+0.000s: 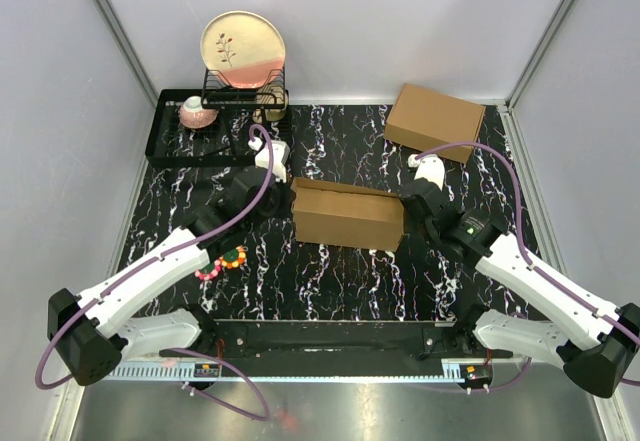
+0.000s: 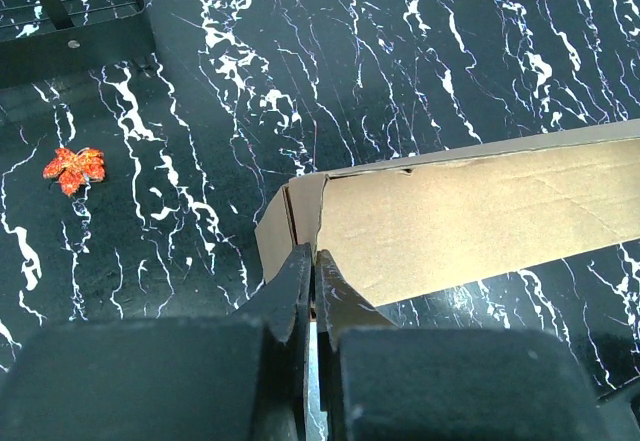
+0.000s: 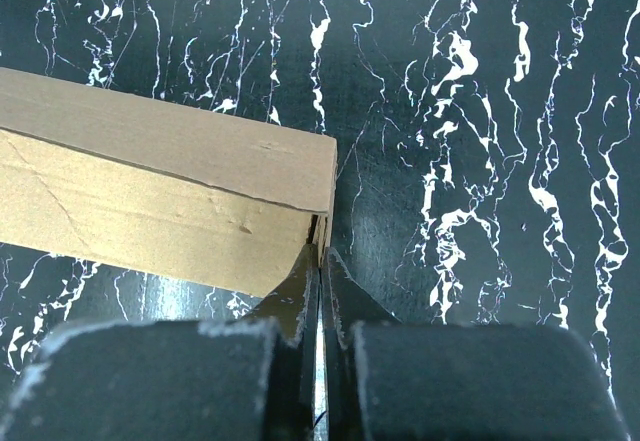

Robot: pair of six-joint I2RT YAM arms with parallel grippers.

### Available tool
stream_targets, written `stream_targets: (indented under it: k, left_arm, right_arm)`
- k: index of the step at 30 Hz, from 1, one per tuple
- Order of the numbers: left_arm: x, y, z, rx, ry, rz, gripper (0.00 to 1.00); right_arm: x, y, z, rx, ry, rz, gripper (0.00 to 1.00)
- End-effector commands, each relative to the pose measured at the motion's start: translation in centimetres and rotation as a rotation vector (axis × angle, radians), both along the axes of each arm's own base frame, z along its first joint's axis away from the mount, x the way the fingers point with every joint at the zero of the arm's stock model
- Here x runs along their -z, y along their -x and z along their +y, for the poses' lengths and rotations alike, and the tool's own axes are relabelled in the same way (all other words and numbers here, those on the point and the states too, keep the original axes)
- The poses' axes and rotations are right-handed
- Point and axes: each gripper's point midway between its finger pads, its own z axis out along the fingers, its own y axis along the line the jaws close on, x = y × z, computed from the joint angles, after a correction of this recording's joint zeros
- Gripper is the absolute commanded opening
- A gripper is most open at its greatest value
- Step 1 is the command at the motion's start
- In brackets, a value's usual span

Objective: Fold the paper box

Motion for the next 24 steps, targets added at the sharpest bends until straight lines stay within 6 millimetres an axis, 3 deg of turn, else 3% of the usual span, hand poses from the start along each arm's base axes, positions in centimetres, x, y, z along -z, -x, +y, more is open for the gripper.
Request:
stream_targets:
  k: [1,15,24]
  left_arm:
    - [-1.9,-0.7,-0.2,-0.004,0.027,-0.075,0.0]
    - [2.8,-0.4,-0.5,-0.004,0.012,-0.006,0.0]
    - [3.0,-0.4,-0.2,-0.006,-0.013,-0.008,0.0]
  right_arm:
    - [-0.1,0.1,0.7,-0.03,-0.011,0.014,0.0]
    - [-1.4,0.2,1.3,-0.042,-0.057,0.002,0.0]
    - [-4.2,-0.1,2.0,-0.034,-0.129,-0.032,0.0]
